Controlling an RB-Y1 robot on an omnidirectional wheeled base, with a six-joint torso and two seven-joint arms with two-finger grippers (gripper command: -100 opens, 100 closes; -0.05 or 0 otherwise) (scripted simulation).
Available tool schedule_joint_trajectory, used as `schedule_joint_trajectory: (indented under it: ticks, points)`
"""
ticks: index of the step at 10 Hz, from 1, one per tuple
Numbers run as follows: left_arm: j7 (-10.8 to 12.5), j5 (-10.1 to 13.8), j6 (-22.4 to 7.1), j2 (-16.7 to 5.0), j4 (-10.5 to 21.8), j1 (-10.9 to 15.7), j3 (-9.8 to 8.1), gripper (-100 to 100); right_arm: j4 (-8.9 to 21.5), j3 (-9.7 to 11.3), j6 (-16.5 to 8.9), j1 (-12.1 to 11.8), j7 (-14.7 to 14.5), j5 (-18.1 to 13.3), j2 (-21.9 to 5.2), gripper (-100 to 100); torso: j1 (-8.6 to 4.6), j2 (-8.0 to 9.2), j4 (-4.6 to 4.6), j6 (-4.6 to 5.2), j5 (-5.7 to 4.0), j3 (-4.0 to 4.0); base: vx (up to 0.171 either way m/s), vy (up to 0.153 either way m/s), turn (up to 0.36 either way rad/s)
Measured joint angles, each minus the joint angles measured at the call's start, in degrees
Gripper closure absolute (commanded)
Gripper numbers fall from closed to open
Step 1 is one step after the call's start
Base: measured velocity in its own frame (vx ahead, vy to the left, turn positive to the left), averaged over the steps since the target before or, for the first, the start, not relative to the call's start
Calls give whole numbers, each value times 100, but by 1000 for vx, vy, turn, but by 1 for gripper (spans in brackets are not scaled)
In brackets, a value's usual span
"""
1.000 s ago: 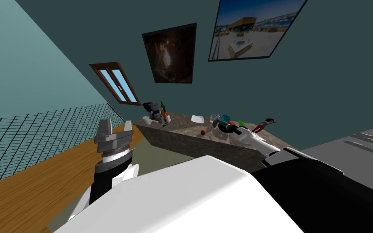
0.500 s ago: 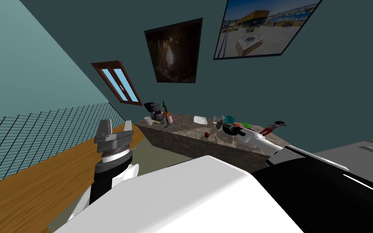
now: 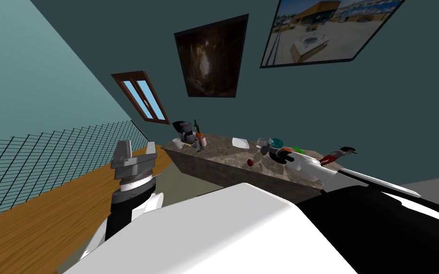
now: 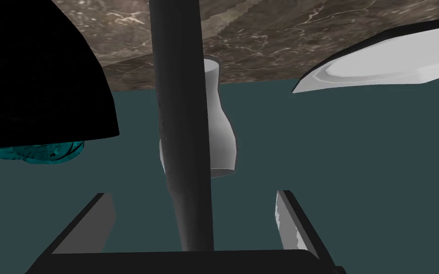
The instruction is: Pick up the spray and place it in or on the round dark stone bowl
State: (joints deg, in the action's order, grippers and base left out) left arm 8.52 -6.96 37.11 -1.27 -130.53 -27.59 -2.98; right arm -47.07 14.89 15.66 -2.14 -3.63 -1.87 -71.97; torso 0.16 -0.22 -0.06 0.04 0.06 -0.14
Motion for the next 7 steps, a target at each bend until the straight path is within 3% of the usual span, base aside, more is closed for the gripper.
schedule_joint_trajectory:
  ticks: [2, 3, 4, 5, 7]
  points:
    - [0, 0, 0, 0, 0, 1, 0, 0, 171, 125, 11, 75, -3, -25, -17, -100, -15, 20, 5, 1, -4, 12, 14, 4, 6]
    - [0, 0, 0, 0, 0, 1, 0, 0, 186, 135, 21, 84, 2, -27, -18, 0, -18, 28, 7, 1, -5, 17, 0, 0, 0]
    - [0, 0, 0, 0, 0, 1, 0, 0, 184, 134, 20, 83, 1, -27, -18, -100, -19, 32, 8, 2, -5, 19, 0, 0, 0]
    - [0, 0, 0, 0, 0, 1, 0, 0, 185, 134, 20, 83, 1, -27, -18, 100, -19, 33, 8, 2, -5, 20, 0, 0, 0]
    - [0, 0, 0, 0, 0, 1, 0, 0, 188, 133, 16, 82, -1, -29, -22, 100, -18, 34, 8, -1, -8, 20, 0, 0, 0]
